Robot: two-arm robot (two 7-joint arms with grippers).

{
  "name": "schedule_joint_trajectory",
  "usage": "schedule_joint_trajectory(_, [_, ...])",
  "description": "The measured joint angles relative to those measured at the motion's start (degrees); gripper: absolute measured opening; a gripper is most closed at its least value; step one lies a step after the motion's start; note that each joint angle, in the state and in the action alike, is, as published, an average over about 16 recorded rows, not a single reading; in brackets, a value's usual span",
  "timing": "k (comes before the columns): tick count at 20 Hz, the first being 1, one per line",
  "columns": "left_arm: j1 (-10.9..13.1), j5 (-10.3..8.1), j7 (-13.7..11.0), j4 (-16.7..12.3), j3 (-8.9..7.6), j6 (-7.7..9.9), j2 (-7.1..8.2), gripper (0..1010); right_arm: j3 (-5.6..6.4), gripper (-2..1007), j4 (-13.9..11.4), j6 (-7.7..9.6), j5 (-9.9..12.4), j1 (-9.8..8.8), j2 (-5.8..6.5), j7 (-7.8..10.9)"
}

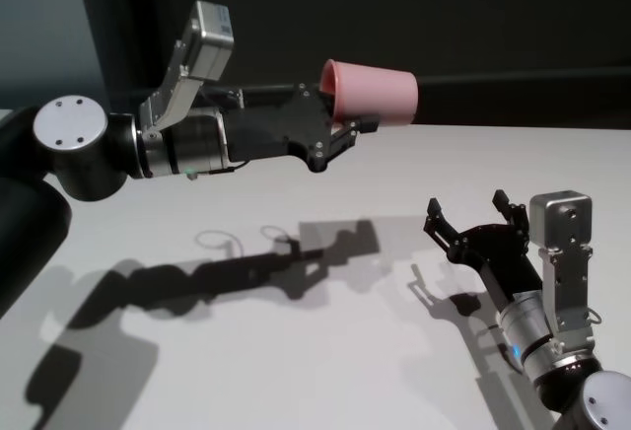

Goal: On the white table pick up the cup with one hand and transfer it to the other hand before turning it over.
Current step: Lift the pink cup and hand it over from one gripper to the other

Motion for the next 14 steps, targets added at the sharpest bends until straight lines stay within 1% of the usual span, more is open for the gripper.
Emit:
schedule_joint_trajectory(3, [0.01, 0.02, -0.01, -0.02, -0.01, -0.03, 0.01, 42, 0.08, 1002, -0.11, 0.02, 0.06, -0.06, -0.01, 0.17])
schedule_joint_trajectory(6, [0.02, 0.03, -0.02, -0.03, -0.02, -0.05, 0.02, 42, 0.41, 1002, -0.71, 0.11, 0.44, -0.33, 0.0, 0.6])
schedule_joint_trajectory(10, [0.03, 0.05, -0.04, -0.05, -0.04, -0.08, 0.04, 42, 1.09, 1002, -2.15, 0.3, 1.05, -0.93, -0.01, 1.36])
schedule_joint_trajectory(14, [0.03, 0.07, -0.05, -0.06, -0.05, -0.1, 0.05, 42, 1.98, 1002, -4.12, 0.45, 1.77, -1.74, -0.13, 2.39])
